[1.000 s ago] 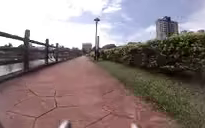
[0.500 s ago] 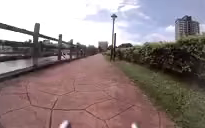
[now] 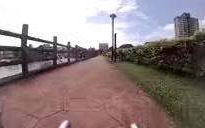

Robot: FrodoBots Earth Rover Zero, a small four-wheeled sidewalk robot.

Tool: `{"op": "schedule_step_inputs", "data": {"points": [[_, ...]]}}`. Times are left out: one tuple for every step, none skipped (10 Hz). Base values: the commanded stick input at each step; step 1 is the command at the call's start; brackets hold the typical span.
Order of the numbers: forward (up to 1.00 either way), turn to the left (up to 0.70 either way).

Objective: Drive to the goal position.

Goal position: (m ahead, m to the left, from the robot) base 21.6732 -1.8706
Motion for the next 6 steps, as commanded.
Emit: {"op": "schedule_step_inputs", "data": {"points": [[1.0, 0.0], [1.0, 0.0], [1.0, 0.0], [1.0, 0.0], [1.0, 0.0], [1.0, 0.0]]}}
